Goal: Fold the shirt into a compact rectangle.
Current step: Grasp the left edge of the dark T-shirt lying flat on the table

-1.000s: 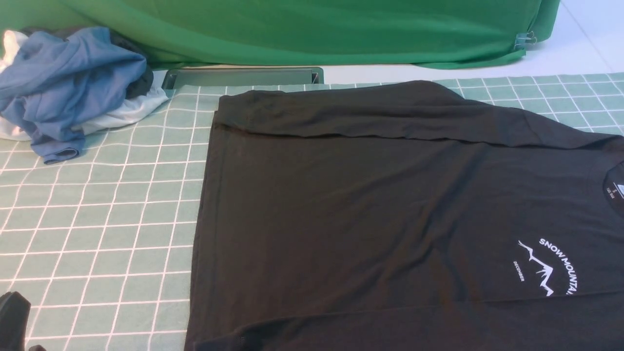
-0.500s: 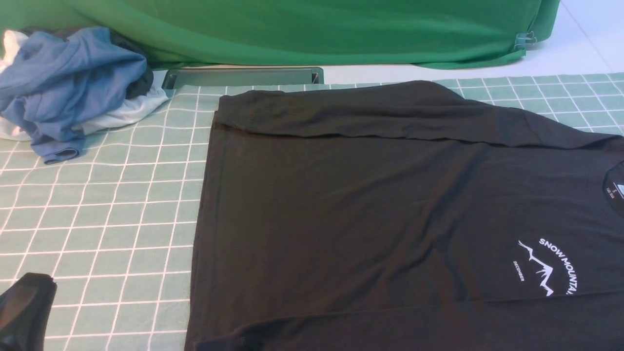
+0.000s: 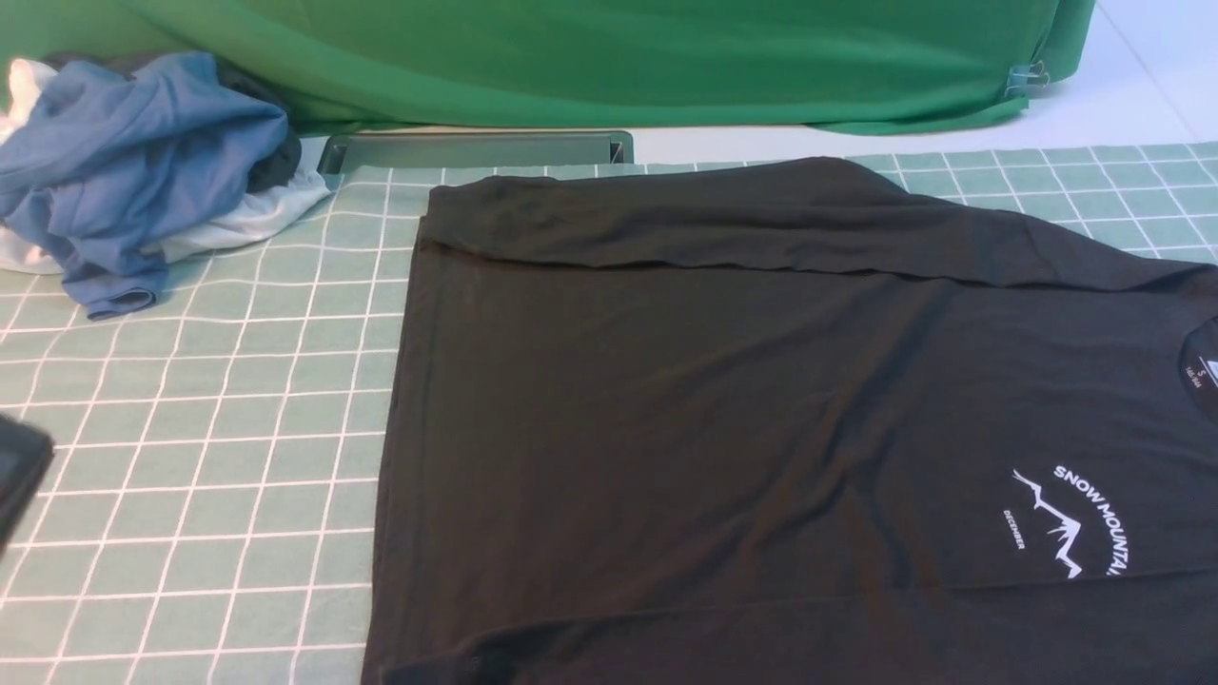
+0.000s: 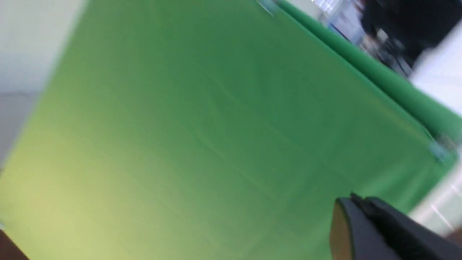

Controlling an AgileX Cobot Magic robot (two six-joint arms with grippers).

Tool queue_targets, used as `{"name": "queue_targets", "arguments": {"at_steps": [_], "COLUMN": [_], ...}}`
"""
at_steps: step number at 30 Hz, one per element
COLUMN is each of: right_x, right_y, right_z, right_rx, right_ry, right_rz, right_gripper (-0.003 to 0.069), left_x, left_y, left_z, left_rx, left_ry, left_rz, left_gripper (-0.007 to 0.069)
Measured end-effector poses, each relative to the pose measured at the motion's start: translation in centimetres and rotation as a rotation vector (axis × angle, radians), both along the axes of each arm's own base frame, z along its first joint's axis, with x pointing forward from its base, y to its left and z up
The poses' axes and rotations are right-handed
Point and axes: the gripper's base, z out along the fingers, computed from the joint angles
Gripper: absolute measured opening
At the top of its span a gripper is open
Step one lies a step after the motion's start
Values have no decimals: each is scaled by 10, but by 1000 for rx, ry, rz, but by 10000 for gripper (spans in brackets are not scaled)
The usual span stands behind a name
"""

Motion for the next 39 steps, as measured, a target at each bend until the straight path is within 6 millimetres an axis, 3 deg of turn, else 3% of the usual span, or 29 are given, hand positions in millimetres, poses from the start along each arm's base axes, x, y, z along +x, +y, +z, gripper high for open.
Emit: {"name": "queue_targets", "arguments": {"at_steps": [2, 3, 6, 8, 11, 12, 14, 16, 19, 23, 29, 32, 39], "right_x": [1, 1, 12, 25, 46, 47, 61, 69, 79, 86, 92, 92, 92], "right_y": [2, 2, 14, 20, 23, 22, 17, 14, 12, 12, 13, 13, 13], "right_z": [27, 31, 80, 95, 94, 93, 82, 72, 64, 61, 64, 64, 64], "right_rx": [-88, -87, -439, -647, -871, -892, -1000, -1057, -1091, -1096, -1096, -1096, -1096], "right_ry": [6, 0, 165, 336, 679, 704, 961, 1101, 1194, 1200, 1153, 1152, 1150], "right_rz": [-10, -10, 23, 93, 226, 227, 296, 326, 352, 352, 326, 324, 323], "right_gripper": [31, 31, 31, 31, 31, 31, 32, 33, 36, 38, 50, 55, 76], "left_x": [22, 25, 65, 81, 94, 95, 100, 101, 108, 122, 122, 121, 125], "left_y": [0, 1, 0, -2, -6, -6, -10, -16, -27, -43, -78, -85, -92], "left_z": [5, 3, -20, -41, -66, -67, -74, -74, -75, -78, -81, -80, -89], "left_rx": [127, 130, 329, 365, 327, 323, 307, 312, 354, 438, 625, 668, 715], "left_ry": [191, 208, 621, 826, 1018, 1025, 1056, 1046, 994, 937, 916, 894, 903], "left_rz": [-50, -52, -277, -443, -605, -611, -654, -667, -630, -587, -715, -702, -699], "left_gripper": [17, 17, 17, 17, 20, 20, 23, 31, 38, 62, 157, 225, 475]}}
